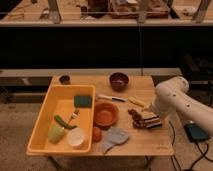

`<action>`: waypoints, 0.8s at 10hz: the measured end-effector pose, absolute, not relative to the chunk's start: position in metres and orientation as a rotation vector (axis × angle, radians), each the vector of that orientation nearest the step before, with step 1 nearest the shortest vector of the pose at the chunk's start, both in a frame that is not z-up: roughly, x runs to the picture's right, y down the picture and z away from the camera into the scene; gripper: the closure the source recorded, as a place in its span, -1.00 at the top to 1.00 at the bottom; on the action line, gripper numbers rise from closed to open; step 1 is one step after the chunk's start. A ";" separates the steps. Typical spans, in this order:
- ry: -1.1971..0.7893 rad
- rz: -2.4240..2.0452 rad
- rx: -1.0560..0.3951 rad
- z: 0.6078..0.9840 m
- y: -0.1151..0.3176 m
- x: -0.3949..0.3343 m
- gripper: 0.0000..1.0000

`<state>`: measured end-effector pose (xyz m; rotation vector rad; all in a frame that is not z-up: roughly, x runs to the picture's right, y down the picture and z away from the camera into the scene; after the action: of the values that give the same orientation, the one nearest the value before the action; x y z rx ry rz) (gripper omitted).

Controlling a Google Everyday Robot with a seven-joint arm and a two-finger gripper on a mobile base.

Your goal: Place sponge in paper cup

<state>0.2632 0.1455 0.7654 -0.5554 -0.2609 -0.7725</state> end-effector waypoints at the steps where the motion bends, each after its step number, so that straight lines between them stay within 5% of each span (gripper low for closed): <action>1: -0.270 -0.797 -0.530 0.763 0.131 0.252 0.50; 8: -0.358 -0.916 -0.405 0.754 0.066 0.129 0.50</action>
<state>0.1289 0.0665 0.7536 -0.4045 -0.3578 -0.9160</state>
